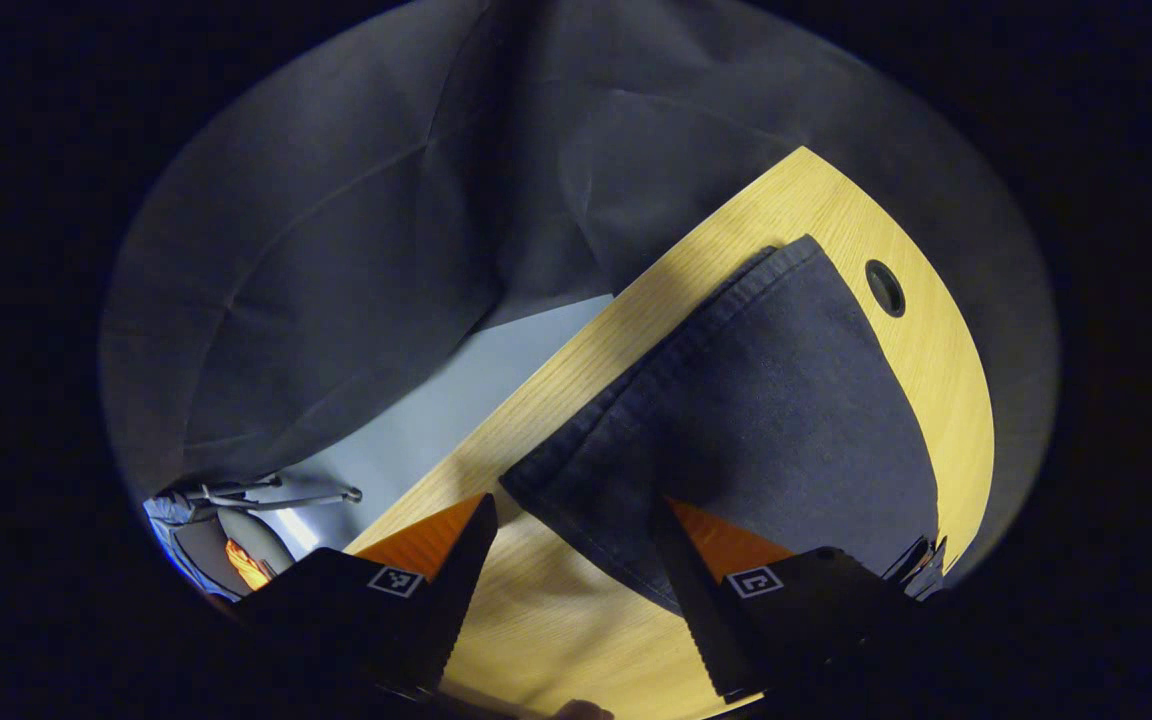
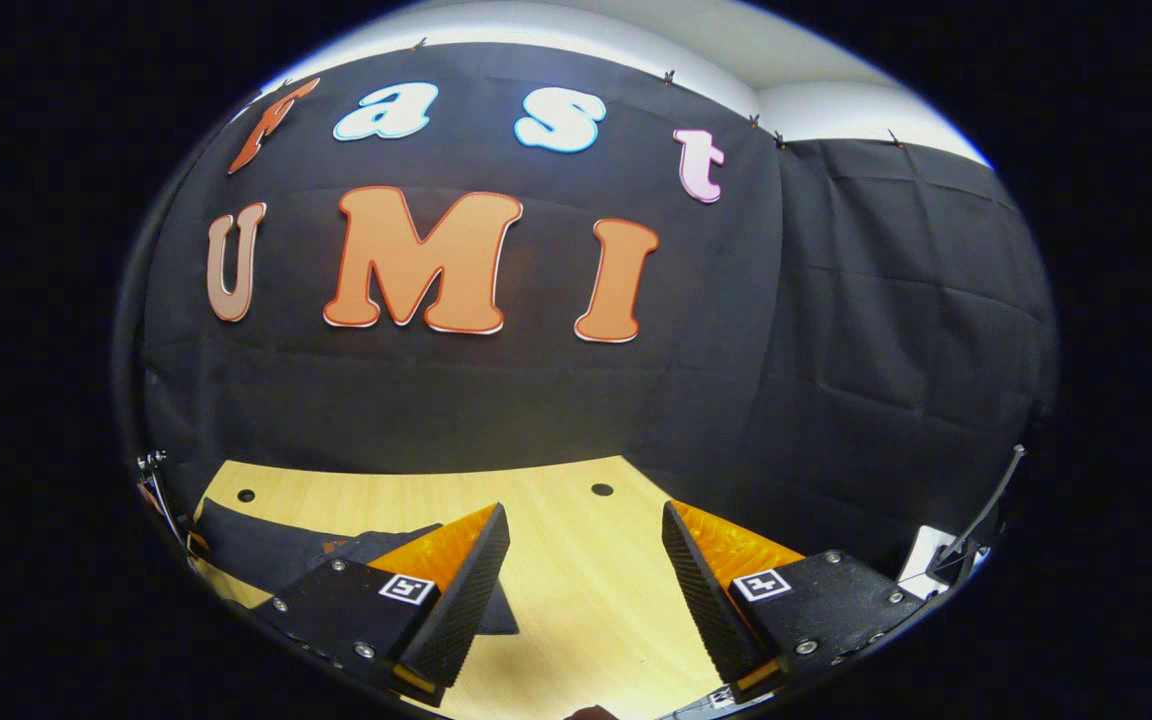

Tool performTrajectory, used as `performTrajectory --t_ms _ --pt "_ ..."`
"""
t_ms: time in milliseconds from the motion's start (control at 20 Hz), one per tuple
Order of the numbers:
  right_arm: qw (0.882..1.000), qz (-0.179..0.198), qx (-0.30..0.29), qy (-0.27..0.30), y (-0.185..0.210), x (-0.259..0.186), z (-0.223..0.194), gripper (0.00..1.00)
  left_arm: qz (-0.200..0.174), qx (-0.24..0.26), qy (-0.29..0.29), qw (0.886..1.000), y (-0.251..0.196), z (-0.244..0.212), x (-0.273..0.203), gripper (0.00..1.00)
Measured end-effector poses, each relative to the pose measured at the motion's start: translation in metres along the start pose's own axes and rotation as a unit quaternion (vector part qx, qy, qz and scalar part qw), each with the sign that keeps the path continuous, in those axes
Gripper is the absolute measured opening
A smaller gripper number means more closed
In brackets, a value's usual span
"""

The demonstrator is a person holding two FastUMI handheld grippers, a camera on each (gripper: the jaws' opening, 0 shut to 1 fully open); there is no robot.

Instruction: Grasp the waist and the cuffs of the jeans and fold them to make the two legs overlap; first hold the waist and fold one-third of the jeans toward the cuffs, then hold the cuffs and fold the remaining one-third in the same direction to finish folding.

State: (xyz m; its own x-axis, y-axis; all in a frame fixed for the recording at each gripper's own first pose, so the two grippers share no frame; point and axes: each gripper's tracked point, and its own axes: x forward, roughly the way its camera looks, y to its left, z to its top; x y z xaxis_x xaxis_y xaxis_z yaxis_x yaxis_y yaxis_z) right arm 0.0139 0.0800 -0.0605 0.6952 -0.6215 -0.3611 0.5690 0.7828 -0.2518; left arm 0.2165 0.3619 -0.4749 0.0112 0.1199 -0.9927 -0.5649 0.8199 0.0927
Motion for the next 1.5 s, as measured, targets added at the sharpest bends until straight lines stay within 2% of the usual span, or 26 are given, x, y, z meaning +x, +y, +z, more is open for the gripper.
performTrajectory --t_ms 100,200,250,350,400,450,550,650,700,750,900,1050,1100,1300,1400,1500 --pt "1.0 -0.003 0.001 -0.006 -0.005 -0.005 0.006 0.93 -0.004 0.009 0.003 1.0 -0.003 0.0 0.0 0.94" --pt "1.0 -0.002 0.009 -0.007 -0.004 -0.006 0.007 0.93 -0.017 0.018 -0.012 1.0 -0.012 0.003 0.0 0.79" --pt "1.0 -0.001 0.013 -0.007 -0.003 -0.007 0.006 0.93 -0.043 0.017 -0.036 0.998 -0.022 0.008 0.004 0.59" --pt "1.0 0.008 0.019 0.001 0.004 -0.007 -0.003 0.93 -0.056 0.046 -0.065 0.995 -0.028 0.009 0.0 0.18" --pt "1.0 0.011 0.021 0.006 0.006 -0.006 -0.009 0.93 -0.069 0.058 -0.083 0.992 -0.029 0.008 0.003 0.18" --pt "0.999 0.018 0.024 0.012 0.012 -0.005 -0.014 0.93 -0.08 0.079 -0.096 0.989 -0.03 0.009 -0.001 0.1" --pt "0.999 0.035 0.025 0.023 0.025 -0.001 -0.022 0.93 -0.116 0.081 -0.104 0.985 -0.032 0.01 -0.003 0.1" --pt "0.998 0.053 0.023 0.029 0.036 0.001 -0.026 0.93 -0.168 0.043 -0.117 0.978 -0.034 0.008 -0.015 0.09" --pt "0.997 0.064 0.023 0.031 0.043 0.006 -0.026 0.93 -0.185 0.04 -0.126 0.974 -0.035 0.011 -0.024 0.01" --pt "0.997 0.073 0.023 0.032 0.05 0.01 -0.027 0.93 -0.195 0.041 -0.138 0.97 -0.034 0.012 -0.033 0.01" --pt "0.994 0.103 0.019 0.028 0.064 0.019 -0.021 0.93 -0.233 0.06 -0.199 0.95 -0.031 0.026 -0.077 0.01" --pt "0.991 0.13 0.017 0.025 0.078 0.031 -0.017 0.93 -0.269 0.075 -0.265 0.923 -0.038 0.046 -0.135 0.01" --pt "0.99 0.14 0.019 0.025 0.082 0.036 -0.017 0.93 -0.27 0.07 -0.276 0.92 -0.045 0.041 -0.141 0.01" --pt "0.985 0.166 0.015 0.033 0.09 0.049 -0.021 0.93 -0.202 0.047 -0.196 0.959 -0.025 0.024 -0.088 0.01" --pt "0.985 0.165 0.013 0.037 0.086 0.054 -0.024 0.93 -0.185 0.032 -0.154 0.97 -0.02 0.013 -0.058 0.0" --pt "0.985 0.165 0.015 0.042 0.086 0.057 -0.029 0.93 -0.15 0.034 -0.123 0.98 -0.007 0.007 -0.045 0.37"
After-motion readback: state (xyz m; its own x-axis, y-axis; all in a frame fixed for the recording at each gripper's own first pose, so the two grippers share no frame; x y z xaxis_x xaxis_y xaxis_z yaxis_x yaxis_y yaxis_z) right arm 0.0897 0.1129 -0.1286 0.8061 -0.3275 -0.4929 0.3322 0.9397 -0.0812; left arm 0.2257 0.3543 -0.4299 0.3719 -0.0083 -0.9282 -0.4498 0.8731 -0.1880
